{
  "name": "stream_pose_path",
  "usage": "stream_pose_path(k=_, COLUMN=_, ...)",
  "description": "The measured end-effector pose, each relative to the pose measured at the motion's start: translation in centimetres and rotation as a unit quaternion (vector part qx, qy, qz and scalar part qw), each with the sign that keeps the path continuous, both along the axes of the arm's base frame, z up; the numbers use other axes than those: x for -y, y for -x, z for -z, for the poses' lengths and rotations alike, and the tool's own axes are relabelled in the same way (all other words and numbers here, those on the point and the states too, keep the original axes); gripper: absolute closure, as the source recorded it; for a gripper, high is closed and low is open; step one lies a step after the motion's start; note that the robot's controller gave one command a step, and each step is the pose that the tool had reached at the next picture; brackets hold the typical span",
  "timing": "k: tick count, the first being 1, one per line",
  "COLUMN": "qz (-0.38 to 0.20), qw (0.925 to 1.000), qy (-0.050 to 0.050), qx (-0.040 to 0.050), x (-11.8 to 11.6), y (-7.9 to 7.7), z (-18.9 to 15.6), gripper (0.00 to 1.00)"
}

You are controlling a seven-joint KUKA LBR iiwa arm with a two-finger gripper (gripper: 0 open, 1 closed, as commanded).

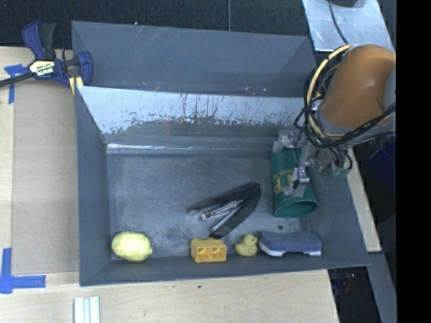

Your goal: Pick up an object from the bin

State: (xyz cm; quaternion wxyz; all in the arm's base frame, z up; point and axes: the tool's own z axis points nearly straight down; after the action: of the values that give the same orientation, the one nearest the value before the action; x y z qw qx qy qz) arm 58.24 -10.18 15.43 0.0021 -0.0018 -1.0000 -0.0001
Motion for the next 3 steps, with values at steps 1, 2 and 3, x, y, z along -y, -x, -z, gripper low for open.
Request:
stream_pose_path(k=1, qz=-0.001, qw=1.0, qy=0.001, qx=0.0041, x=0.0, y=-0.2, z=-0.5, gripper=0.0)
stream_pose_path(k=2, qz=-0.132, qw=0.9913, qy=0.002, qx=0.0071, x=-3.9, y=1.2, z=4.8, gripper=0.0)
stream_pose_path(k=3, qz=-0.186, qw=0.9824, qy=0.0, qx=0.0045, x=-8.2, y=2.8, z=2.2, gripper=0.0)
